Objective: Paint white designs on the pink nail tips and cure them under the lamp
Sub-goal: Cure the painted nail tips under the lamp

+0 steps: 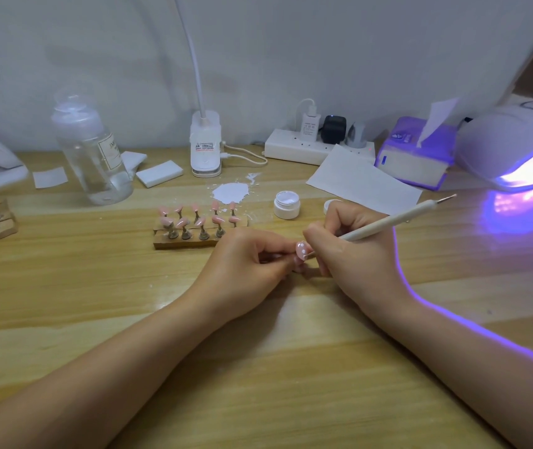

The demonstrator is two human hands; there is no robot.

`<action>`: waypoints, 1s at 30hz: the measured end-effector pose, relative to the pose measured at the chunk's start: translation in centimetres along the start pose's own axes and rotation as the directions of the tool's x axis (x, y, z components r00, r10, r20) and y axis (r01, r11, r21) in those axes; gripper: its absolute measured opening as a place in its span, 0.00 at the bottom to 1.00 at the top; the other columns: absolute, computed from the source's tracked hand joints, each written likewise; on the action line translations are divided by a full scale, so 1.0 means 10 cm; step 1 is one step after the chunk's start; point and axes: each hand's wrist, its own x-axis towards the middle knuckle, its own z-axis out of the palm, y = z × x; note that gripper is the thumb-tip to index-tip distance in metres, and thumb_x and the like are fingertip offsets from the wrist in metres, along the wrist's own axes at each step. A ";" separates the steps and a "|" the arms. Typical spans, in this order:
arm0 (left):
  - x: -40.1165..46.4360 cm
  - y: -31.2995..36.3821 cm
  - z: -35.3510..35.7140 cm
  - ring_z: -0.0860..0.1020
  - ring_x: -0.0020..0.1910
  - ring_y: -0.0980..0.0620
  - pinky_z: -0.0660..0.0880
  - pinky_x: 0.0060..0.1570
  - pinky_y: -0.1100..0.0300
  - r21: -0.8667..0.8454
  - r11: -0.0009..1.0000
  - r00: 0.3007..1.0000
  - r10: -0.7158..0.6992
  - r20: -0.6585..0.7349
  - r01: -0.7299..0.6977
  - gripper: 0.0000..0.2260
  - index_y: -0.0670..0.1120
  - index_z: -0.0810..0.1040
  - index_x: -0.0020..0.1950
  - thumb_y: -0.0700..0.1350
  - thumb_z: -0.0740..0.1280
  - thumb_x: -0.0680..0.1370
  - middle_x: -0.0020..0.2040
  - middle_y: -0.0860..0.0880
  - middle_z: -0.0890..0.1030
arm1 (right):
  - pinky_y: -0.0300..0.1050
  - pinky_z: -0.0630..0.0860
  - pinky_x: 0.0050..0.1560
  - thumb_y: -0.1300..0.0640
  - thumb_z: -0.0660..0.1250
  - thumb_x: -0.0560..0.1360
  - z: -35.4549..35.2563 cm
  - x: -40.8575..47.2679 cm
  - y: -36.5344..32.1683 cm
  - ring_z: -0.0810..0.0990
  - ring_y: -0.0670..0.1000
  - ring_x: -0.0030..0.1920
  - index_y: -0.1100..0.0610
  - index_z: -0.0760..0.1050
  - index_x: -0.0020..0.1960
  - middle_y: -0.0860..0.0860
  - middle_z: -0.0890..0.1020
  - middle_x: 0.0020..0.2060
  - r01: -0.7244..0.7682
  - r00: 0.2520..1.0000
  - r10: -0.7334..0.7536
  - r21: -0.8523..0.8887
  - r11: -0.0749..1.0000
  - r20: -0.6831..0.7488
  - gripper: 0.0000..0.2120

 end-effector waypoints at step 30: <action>-0.03 0.09 0.01 0.79 0.43 0.59 0.79 0.30 0.61 -0.145 0.989 0.993 -0.017 -0.121 -0.001 0.08 0.49 0.81 0.39 0.36 0.68 0.73 0.46 0.52 0.81 | 0.33 0.69 0.22 0.54 0.63 0.77 -0.10 0.17 0.16 0.63 0.42 0.16 0.51 0.69 0.21 0.43 0.64 0.15 -0.045 0.918 0.169 0.328 0.944 -0.359 0.24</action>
